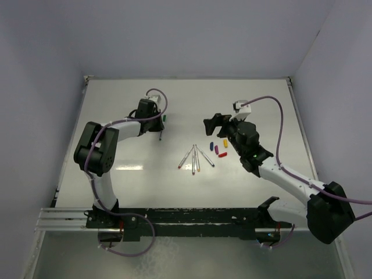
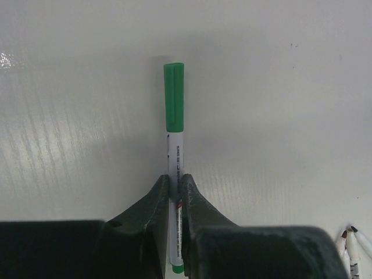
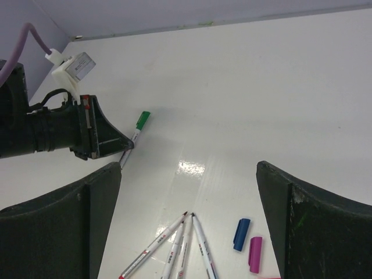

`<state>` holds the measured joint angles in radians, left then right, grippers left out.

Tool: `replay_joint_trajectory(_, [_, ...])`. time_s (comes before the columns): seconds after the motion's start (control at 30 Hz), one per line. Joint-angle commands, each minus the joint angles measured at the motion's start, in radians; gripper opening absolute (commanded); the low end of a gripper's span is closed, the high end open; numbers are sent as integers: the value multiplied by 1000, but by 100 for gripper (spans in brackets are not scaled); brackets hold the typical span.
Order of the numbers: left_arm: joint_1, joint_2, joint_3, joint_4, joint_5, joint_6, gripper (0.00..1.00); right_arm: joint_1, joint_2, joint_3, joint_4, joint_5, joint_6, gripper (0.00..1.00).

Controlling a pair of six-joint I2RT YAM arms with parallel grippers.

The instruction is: Insert the pens into the pen caps

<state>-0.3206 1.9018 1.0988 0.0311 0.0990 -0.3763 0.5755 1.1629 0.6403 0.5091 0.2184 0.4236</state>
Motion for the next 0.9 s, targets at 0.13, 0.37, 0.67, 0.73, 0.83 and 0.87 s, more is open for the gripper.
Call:
replay_joint_trajectory(0.13, [6, 31, 45, -17, 5, -12, 21, -3, -44, -29, 43, 14, 24, 100])
replay_joint_trajectory(0.37, [8, -11, 50, -27, -6, -13, 35, -3, -52, -37, 44, 25, 32, 100])
replay_joint_trajectory(0.67, [2, -210, -27, -28, -44, 3, 38, -3, -57, -52, -5, 121, 89, 98])
replay_joint_trajectory(0.73, [-12, -263, -62, -25, -56, 13, 38, -3, -53, -48, -38, 157, 103, 96])
replay_joint_trajectory(0.83, [-70, -333, -125, -25, -75, 43, 38, -3, -43, -41, -95, 203, 132, 95])
replay_joint_trajectory(0.87, [-99, -352, -137, -33, -85, 57, 38, -3, -42, -43, -103, 217, 140, 94])
